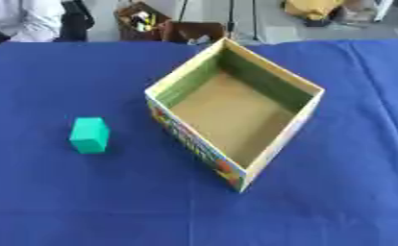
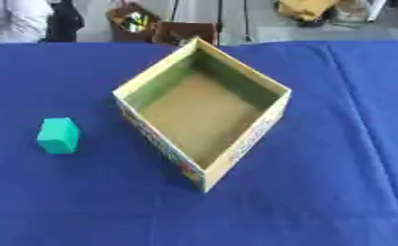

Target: Pick up objects on the table and place them in the box.

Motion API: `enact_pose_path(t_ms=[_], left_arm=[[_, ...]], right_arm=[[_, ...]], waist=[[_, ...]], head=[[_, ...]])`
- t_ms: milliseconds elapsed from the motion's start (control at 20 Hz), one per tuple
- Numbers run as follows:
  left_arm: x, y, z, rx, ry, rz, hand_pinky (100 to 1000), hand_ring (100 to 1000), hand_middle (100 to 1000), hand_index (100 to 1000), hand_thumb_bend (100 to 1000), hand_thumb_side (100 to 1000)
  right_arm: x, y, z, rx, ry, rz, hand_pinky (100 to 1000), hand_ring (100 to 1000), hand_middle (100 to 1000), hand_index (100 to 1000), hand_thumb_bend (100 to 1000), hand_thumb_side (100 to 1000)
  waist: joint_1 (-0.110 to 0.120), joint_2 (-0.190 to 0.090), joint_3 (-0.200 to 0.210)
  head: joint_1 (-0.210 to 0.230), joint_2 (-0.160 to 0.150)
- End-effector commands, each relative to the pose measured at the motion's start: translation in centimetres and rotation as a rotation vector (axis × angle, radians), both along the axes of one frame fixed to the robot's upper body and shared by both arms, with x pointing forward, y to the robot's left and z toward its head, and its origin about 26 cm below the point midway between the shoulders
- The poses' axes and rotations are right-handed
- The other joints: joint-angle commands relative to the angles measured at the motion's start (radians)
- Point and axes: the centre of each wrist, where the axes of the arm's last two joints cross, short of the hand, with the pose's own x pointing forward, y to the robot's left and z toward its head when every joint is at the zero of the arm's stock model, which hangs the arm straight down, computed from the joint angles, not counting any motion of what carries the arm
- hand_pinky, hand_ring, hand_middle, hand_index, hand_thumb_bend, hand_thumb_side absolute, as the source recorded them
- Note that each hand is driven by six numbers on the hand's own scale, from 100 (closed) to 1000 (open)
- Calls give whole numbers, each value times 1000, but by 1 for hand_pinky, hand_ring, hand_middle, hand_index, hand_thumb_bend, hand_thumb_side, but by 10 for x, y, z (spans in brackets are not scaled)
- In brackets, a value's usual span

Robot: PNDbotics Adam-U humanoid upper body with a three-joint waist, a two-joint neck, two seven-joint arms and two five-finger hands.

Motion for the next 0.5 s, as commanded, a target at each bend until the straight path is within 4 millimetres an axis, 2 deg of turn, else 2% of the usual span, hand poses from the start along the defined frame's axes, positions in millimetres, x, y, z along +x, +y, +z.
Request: enact_pose_path(t_ms=[50,500], left_arm=[[-3,8,13,47,-20,29,540,532,713,816,431,1000],[-6,14,16,74,-14,100,563,554,736,841,590,1000]], right_arm=[[-2,-2,7,-6,-19,1,923,904,742,859,100,835],[-2,-4,8,0,-17,5,922,902,742,858,100,834]], waist=[[3,-25,-1],[5,-42,-5]], head=[[4,-3],[-11,24]])
